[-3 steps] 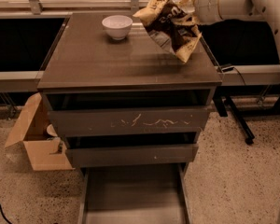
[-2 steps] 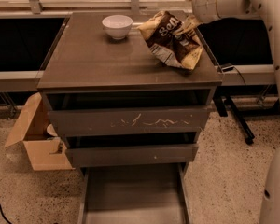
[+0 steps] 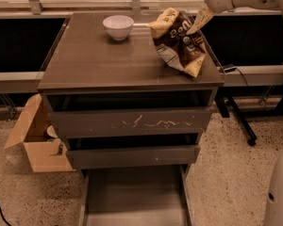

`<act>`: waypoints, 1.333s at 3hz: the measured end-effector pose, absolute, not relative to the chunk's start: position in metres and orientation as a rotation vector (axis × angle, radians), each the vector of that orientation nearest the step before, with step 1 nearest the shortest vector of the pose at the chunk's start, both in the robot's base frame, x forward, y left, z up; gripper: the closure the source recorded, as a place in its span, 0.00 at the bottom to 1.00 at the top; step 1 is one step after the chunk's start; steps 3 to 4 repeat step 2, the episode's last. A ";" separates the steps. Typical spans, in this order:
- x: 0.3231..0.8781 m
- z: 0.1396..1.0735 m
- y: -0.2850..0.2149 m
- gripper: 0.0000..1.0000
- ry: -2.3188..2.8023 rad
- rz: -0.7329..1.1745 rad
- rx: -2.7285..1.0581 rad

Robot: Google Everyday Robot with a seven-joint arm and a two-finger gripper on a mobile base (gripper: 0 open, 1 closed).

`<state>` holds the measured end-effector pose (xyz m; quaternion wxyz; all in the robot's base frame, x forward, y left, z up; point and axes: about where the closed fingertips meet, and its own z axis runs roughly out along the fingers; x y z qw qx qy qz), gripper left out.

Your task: Pick brown chip bag from bottom drawer and place on counter

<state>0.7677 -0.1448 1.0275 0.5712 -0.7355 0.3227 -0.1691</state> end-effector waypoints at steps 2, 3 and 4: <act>0.737 1.058 -0.154 0.00 0.705 -0.447 -1.678; 0.737 1.058 -0.154 0.00 0.705 -0.447 -1.678; 0.737 1.058 -0.154 0.00 0.705 -0.447 -1.678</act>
Offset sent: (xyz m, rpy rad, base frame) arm -0.0649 -0.0187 0.0400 0.0434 -0.1322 -0.0177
